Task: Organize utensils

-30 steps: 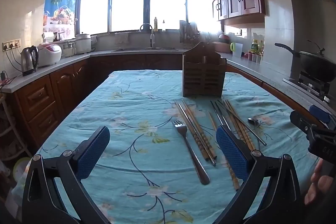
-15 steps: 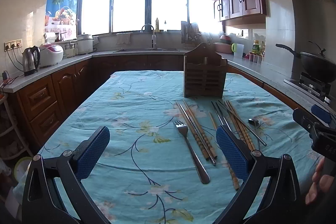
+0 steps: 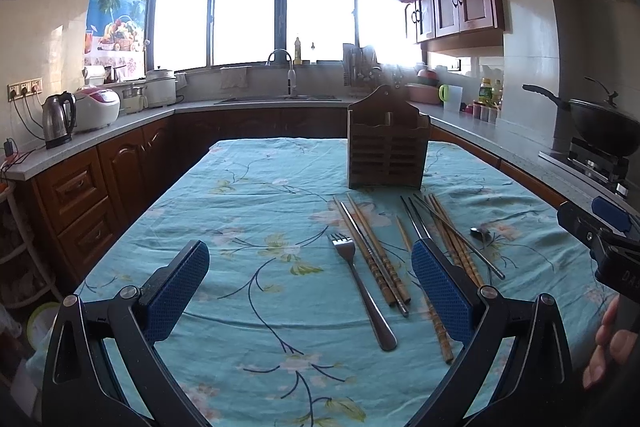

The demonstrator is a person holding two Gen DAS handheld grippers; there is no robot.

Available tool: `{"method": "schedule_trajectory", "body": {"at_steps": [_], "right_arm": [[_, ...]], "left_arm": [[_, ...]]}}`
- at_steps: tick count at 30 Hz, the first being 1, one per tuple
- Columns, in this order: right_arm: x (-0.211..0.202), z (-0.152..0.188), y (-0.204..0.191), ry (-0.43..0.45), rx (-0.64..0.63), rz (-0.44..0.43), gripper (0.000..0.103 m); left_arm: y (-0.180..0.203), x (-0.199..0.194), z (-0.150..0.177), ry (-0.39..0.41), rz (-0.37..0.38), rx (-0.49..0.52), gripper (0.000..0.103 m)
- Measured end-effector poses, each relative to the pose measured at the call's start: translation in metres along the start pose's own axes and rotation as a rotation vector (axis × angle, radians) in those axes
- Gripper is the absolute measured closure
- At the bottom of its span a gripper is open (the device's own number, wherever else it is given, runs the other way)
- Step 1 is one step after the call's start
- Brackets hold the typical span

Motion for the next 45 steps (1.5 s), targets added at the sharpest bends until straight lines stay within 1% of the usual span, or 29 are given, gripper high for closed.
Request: {"method": "schedule_trajectory", "body": {"at_steps": [35,45], "right_arm": [[0.001,0.000,-0.002,0.007,0.008,-0.014,0.000],[0.002,0.000,-0.003,-0.001,0.010,-0.023,0.000]], "left_arm": [[-0.002,0.001,-0.001,-0.006,0.001,-0.006,0.000],[-0.006,0.012,0.004,-0.052,0.022,-0.035,0.000]]}}
Point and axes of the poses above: each gripper's, at about its wrist camera, not at the fingertips, and x roughly the way its jaws point, y to its right, z to its underside, the point moved 5 cm from there along x, roughly the way its jaws point, and after that the axes turned 1 degree about -y, right-handed, at the moved point
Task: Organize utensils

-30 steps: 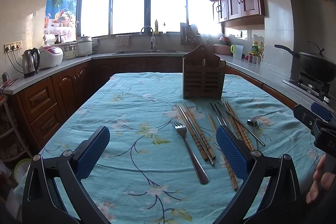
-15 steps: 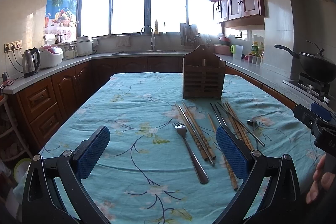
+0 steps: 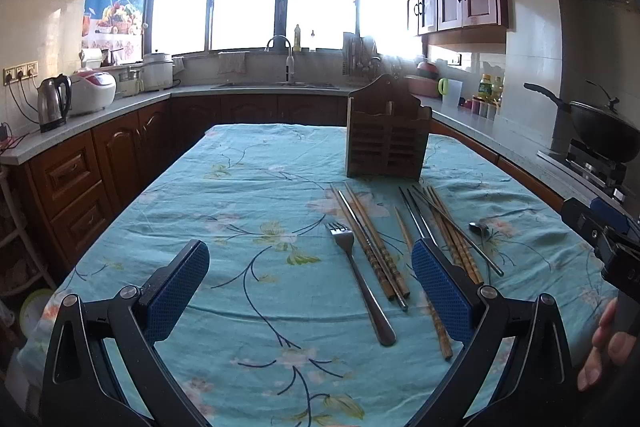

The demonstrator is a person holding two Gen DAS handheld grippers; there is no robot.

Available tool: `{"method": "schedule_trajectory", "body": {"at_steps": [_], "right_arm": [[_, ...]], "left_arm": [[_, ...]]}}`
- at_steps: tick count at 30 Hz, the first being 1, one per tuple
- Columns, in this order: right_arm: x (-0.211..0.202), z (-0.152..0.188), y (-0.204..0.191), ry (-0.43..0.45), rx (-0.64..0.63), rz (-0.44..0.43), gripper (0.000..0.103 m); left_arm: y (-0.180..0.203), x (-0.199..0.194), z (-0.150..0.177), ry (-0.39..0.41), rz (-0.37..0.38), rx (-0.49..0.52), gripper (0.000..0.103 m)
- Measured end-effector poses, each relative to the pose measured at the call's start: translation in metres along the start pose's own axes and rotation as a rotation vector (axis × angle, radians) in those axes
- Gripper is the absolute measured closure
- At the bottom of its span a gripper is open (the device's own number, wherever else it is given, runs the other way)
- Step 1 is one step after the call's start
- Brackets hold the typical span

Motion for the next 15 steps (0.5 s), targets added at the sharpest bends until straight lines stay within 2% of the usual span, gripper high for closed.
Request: {"method": "schedule_trajectory", "body": {"at_steps": [8,15], "right_arm": [[0.010,-0.002,0.002,-0.049,0.031,-0.021,0.000],[0.029,-0.005,0.012,-0.135,0.088,-0.047,0.000]], "left_arm": [[-0.001,0.013,0.000,-0.058,0.009,-0.015,0.000],[-0.007,0.046,-0.001,-0.189,0.034,-0.046,0.000]]}}
Point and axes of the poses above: each gripper's, at about its wrist camera, not at the fingertips, and x roughly the way its jaws point, y to its right, z to its underside, the point moved 5 cm from there along x, roughly the way its jaws point, and after that the axes turned 1 degree about -y, right-handed, at the moved point
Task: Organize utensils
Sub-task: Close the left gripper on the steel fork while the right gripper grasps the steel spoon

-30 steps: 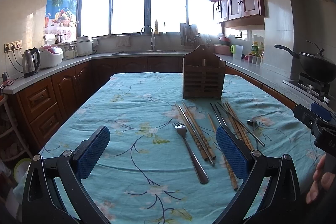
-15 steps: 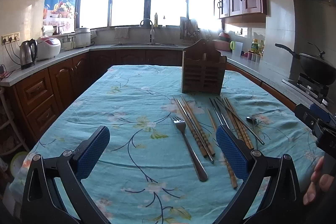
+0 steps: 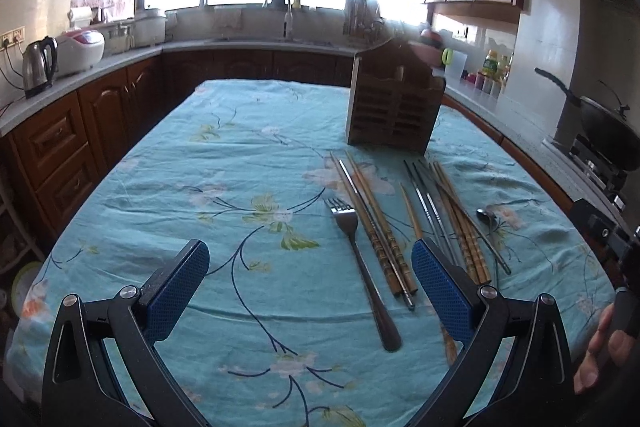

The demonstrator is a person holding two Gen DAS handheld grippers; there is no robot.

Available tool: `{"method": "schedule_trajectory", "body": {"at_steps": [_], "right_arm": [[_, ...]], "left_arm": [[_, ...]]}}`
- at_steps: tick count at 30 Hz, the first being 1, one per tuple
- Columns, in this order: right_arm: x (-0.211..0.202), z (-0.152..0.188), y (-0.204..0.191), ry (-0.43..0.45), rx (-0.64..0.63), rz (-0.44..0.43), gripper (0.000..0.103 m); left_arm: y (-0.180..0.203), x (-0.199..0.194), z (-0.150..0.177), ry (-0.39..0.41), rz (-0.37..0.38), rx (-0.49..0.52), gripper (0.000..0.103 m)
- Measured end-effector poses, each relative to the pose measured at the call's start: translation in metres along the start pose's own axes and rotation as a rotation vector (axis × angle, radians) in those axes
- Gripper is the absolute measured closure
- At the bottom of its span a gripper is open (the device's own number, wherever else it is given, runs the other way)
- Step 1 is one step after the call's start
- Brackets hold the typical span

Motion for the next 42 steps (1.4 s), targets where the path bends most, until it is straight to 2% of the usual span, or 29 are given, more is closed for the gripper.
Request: {"method": "schedule_trajectory", "body": {"at_steps": [3,5,10,15,18,20,22,27,28,29,31,36,42], "right_arm": [[0.011,-0.002,0.011,-0.041,0.055,-0.015,0.001],[0.022,-0.003,0.017,-0.080,0.076,-0.010,0.009],[0.053,0.001,0.028,-0.203,0.149,-0.042,0.039],[0.083,0.014,0.033,-0.320,0.213,-0.075,0.055],[0.097,0.020,0.036,-0.374,0.248,-0.094,0.059],[0.106,0.024,0.038,-0.408,0.269,-0.103,0.064],[0.114,0.026,0.039,-0.437,0.286,-0.114,0.069],[0.128,0.026,0.044,-0.455,0.346,-0.160,0.071],[0.130,0.026,0.046,-0.456,0.369,-0.173,0.074],[0.132,0.026,0.048,-0.460,0.391,-0.187,0.078],[0.137,0.028,0.050,-0.473,0.406,-0.191,0.097],[0.129,0.027,0.054,-0.450,0.414,-0.185,0.100],[0.101,0.009,0.054,-0.366,0.343,-0.149,0.101]], "left_arm": [[-0.002,0.014,-0.004,-0.047,0.019,-0.011,0.000],[-0.003,0.024,-0.008,-0.078,0.034,-0.025,0.002],[0.000,0.049,-0.017,-0.164,0.088,-0.045,0.014],[0.009,0.075,-0.018,-0.264,0.133,-0.034,0.022],[0.014,0.092,-0.014,-0.321,0.138,-0.029,0.029],[0.015,0.103,-0.011,-0.360,0.148,-0.033,0.038],[0.016,0.112,-0.009,-0.394,0.160,-0.048,0.043],[0.017,0.120,-0.013,-0.398,0.202,-0.078,0.052],[0.017,0.121,-0.013,-0.402,0.210,-0.082,0.061],[0.018,0.124,-0.014,-0.404,0.214,-0.081,0.071],[0.019,0.127,-0.014,-0.411,0.231,-0.087,0.082],[0.015,0.119,-0.017,-0.379,0.259,-0.104,0.083],[0.017,0.093,-0.030,-0.312,0.289,-0.098,0.084]]}}
Point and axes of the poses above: each gripper's, at about its wrist camera, not at the fingertips, and x roughly the way its jaws point, y to its right, z to its underside, the point moved 5 cm from there along x, roughly the way its jaws point, and after that the axes turned 1 degree about -y, right-handed, at the moved point
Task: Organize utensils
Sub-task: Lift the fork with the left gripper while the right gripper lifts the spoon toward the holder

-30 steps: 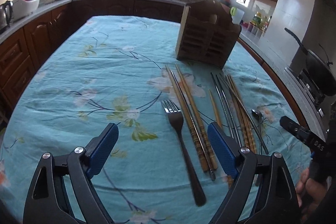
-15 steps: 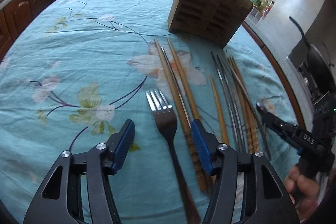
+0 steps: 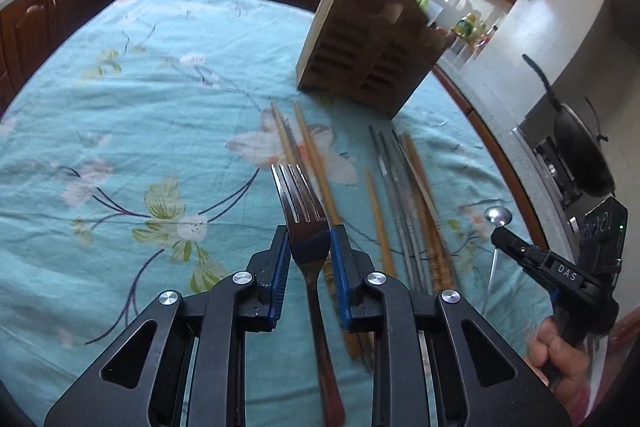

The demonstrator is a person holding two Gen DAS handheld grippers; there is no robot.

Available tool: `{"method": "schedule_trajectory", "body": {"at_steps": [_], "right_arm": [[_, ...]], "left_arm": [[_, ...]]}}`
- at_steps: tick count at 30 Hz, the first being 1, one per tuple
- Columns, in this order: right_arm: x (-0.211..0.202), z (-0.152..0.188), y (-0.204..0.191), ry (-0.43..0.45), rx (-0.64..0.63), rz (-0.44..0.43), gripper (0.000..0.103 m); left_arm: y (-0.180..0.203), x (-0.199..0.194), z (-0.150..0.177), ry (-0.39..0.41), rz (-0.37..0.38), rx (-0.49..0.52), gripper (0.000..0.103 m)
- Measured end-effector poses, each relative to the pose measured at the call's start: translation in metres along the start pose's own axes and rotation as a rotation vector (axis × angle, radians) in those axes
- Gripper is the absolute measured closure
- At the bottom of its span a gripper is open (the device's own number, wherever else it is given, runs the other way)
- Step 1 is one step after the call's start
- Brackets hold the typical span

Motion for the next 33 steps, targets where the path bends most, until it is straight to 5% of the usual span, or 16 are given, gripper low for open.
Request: {"method": "schedule_trajectory", "body": {"at_steps": [12,13,14,33], "right_arm": [[-0.049,-0.024,-0.031,0.148,-0.096,-0.002,0.101],[-0.051,-0.026,-0.034,0.153,-0.100,-0.012,0.101],[-0.052,-0.028,-0.037,0.157,-0.104,-0.022,0.101],[-0.054,-0.091,-0.073,0.290,-0.203,-0.022,0.101]], "left_arm": [[0.011,-0.058,-0.014,0.119,0.038,0.018,0.086],[0.012,-0.062,-0.015,0.127,0.043,0.021,0.099],[0.013,-0.066,-0.017,0.131,0.048,0.023,0.101],[0.031,-0.075,-0.090,0.282,0.047,0.080,0.101]]}}
Point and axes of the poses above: each gripper's, at about its wrist camera, not at the fingertips, and x roughly the way its jaws point, y to its right, z to its underside, the point moved 5 cm from there along x, roughly the way its jaws point, and after that the axes turned 1 degree about -y, right-handed, at the moved point
